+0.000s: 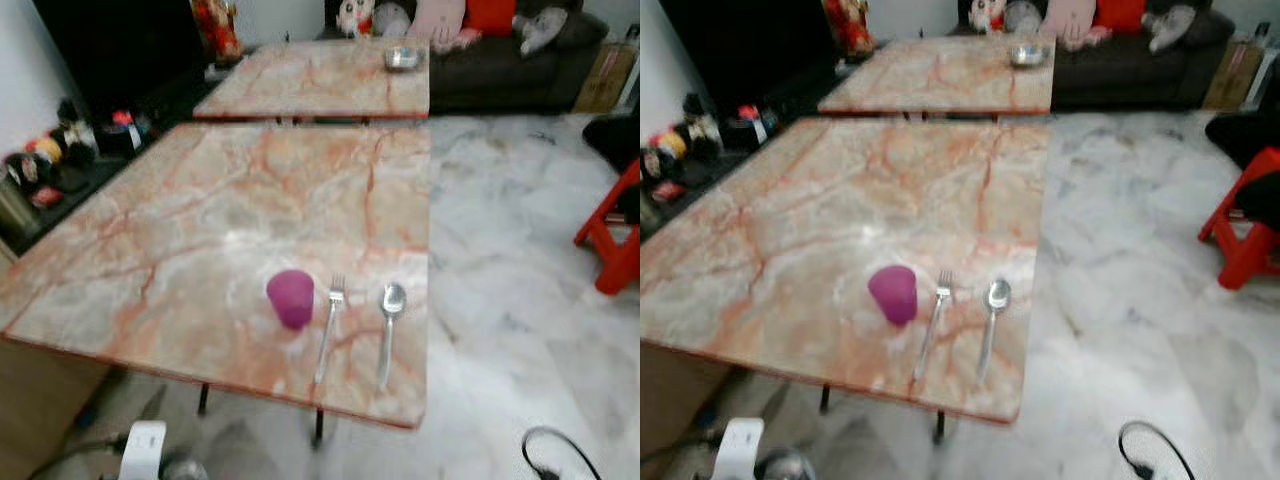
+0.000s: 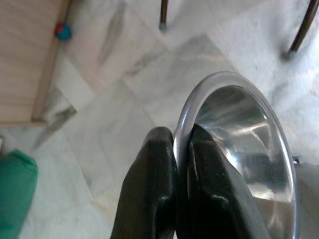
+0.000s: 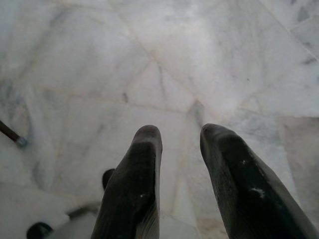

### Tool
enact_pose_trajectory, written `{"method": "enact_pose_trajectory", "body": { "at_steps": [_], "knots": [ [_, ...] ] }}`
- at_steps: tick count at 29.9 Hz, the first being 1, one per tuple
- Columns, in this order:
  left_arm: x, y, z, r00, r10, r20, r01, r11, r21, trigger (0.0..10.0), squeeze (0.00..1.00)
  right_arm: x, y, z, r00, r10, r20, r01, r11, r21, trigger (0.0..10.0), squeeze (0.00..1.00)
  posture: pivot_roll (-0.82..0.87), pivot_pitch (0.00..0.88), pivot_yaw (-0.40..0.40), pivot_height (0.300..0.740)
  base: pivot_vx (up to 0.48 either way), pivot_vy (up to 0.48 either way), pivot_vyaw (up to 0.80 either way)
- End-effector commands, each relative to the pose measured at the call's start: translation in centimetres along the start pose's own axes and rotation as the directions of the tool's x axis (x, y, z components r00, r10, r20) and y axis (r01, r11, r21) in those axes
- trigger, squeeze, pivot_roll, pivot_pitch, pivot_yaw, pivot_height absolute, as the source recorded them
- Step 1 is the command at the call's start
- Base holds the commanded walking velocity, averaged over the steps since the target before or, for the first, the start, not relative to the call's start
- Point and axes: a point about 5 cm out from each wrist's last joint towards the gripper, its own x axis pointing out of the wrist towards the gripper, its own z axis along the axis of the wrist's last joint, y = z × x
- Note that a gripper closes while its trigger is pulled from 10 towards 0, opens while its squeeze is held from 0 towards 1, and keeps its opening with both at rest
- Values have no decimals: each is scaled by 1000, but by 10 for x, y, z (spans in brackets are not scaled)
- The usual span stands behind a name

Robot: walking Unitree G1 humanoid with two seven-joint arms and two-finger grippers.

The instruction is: Setting the table

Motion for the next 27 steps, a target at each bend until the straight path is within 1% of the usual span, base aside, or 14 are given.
{"method": "enact_pose_trajectory", "body": {
  "at_steps": [1,5,7,10,18,21,24,27],
  "knots": [
    [-1,5,-7,1000,14,-21,-14,1000,2,10000,0,0,0,2,1000,1,3,-1,1000,-1,10000,0,9,53,72,740,0,-304,0],
    [-2,6,-9,999,17,-28,-16,1000,3,10000,0,0,1,2,1000,1,4,-1,1000,-1,10000,0,7,51,73,740,0,-309,0],
    [-3,8,-12,999,18,-38,-17,1000,3,10000,0,0,0,2,1000,-6,5,6,1000,-24,10000,0,8,46,74,740,0,-351,0],
    [-3,9,-14,999,14,-42,-14,1000,4,10000,0,0,0,2,1000,-3,3,3,999,-51,10000,0,6,43,74,740,0,-407,800],
    [-3,7,-12,999,0,-32,0,1000,11,10000,0,0,0,0,1000,-5,-5,5,999,-36,10000,0,3,36,78,740,0,-402,800],
    [-3,8,-12,1000,-1,-31,1,1000,12,10000,0,0,0,-1,1000,-4,-7,4,1000,-25,10000,0,3,35,80,740,0,-391,0],
    [-3,8,-12,1000,-2,-30,3,1000,15,10000,0,0,0,0,1000,-4,-6,4,999,-36,10000,0,3,40,81,740,0,-389,0],
    [-3,8,-12,1000,-4,-31,4,1000,16,10000,0,0,0,0,1000,-7,-8,7,998,-59,10000,0,6,44,79,740,0,-379,696]
  ]
}}
